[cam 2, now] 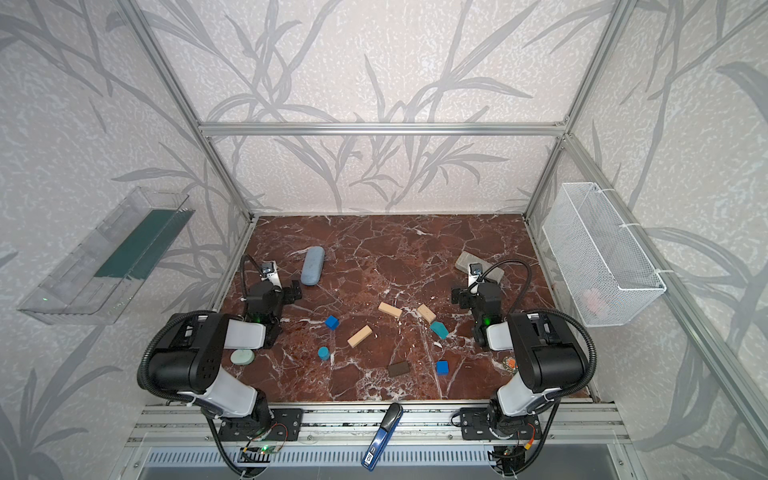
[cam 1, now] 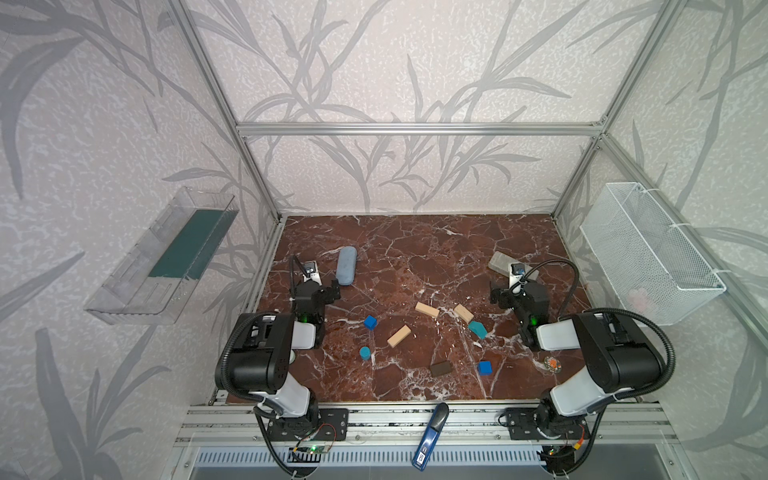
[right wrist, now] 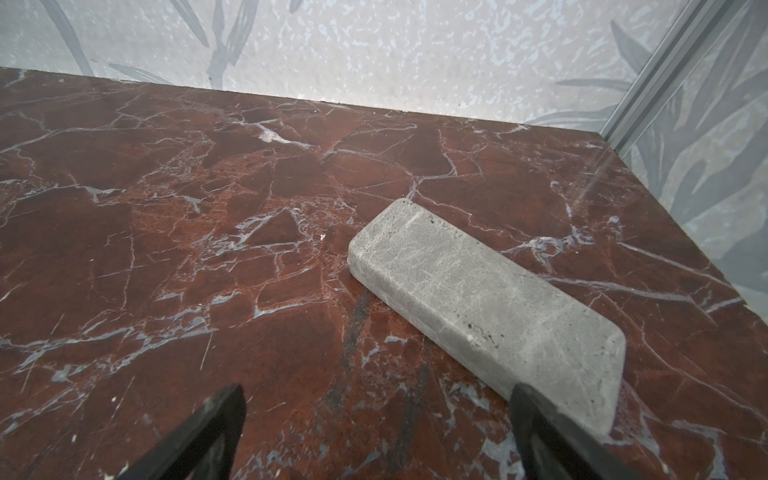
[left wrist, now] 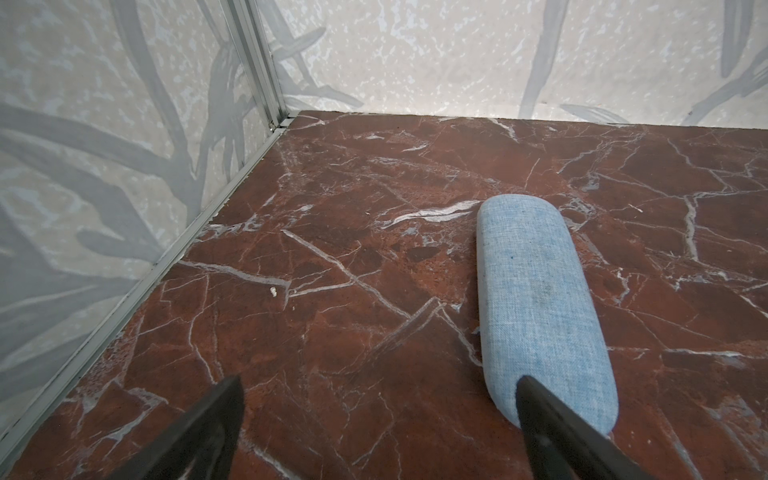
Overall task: Build the wood block tower
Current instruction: 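Raise both arms from the rest pose toward the table centre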
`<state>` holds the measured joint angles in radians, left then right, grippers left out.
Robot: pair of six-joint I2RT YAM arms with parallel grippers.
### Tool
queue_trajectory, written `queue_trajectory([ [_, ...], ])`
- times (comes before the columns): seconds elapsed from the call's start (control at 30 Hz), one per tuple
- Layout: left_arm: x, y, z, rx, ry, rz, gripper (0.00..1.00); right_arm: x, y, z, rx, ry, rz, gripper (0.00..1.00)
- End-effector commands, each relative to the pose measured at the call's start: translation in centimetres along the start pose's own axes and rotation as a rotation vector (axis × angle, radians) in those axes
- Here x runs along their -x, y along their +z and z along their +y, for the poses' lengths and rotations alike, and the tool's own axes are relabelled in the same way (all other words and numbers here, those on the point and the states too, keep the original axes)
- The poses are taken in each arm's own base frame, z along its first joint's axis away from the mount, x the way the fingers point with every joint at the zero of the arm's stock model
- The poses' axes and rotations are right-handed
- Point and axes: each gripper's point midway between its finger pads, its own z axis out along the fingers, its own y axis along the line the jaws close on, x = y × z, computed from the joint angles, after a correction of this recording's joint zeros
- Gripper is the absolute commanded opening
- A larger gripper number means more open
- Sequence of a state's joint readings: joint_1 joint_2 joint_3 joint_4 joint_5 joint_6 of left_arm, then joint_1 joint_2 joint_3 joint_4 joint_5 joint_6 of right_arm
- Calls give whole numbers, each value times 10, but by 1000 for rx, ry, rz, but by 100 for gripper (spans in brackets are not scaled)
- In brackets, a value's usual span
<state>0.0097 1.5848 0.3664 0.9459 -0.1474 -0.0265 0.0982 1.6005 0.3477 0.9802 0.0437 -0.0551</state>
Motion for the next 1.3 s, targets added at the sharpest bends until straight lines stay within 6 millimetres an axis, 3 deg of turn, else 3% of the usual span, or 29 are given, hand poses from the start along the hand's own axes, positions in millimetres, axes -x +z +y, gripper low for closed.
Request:
queue_trajectory([
  [0.0,10,0,0,-6,-8,-25,100,17,2,-1,-3,-6,-44,99],
  [1.27,10,0,0,-3,-8,-25,97,17,2,-1,-3,-5,-46,99],
])
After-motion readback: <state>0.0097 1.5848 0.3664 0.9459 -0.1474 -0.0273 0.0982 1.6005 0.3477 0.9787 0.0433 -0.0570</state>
